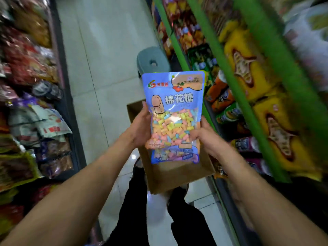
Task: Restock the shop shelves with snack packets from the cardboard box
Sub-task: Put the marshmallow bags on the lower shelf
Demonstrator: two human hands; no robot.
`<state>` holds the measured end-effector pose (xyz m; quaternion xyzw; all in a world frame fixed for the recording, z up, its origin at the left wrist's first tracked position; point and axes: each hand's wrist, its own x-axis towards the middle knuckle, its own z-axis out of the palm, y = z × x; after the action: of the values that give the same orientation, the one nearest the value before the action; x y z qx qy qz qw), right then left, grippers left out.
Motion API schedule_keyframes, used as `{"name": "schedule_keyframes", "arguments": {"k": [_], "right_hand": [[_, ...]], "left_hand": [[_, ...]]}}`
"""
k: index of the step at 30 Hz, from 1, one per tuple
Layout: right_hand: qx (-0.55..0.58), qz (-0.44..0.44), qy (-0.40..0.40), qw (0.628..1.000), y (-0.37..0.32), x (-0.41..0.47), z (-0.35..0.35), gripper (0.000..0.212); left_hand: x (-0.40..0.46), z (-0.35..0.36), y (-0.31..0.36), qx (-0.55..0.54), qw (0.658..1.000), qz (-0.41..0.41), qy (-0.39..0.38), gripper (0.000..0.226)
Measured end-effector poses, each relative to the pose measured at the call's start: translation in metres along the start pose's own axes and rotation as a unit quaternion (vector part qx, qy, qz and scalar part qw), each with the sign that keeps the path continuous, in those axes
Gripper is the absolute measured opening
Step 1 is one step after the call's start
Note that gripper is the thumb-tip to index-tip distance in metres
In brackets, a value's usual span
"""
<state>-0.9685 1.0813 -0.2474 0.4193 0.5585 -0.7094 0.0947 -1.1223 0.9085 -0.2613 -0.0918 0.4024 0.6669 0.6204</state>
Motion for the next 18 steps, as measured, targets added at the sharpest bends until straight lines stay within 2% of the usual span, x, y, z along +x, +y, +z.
{"name": "schedule_keyframes", "arguments": {"k": [2,5,11,14,18], "right_hand": [[0.008,-0.022,-0.005,1.0,-0.026,-0.045,-0.003,0.086],[0.007,-0.048,-0.003,0.999,-0.055,-0.108,-0.004,0.098],[0.036,-0.099,0.029,0.994,-0.07,-0.212,-0.003,0.089],[0.085,-0.12,0.048,0.988,-0.061,-0.254,-0.003,0.079],[0.14,-0.139,0.087,0.976,-0.032,-0.308,-0.002,0.054]], "left_hand": [[-0.034,0.034,0.008,-0.011,1.0,0.012,-0.008,0.083],[-0.076,0.08,0.01,0.007,0.999,-0.002,-0.031,0.089],[-0.127,0.138,0.004,0.071,0.995,-0.017,-0.062,0.078],[-0.141,0.155,-0.006,0.124,0.987,-0.042,-0.092,0.073],[-0.167,0.176,-0.027,0.175,0.974,-0.064,-0.131,0.071]]}}
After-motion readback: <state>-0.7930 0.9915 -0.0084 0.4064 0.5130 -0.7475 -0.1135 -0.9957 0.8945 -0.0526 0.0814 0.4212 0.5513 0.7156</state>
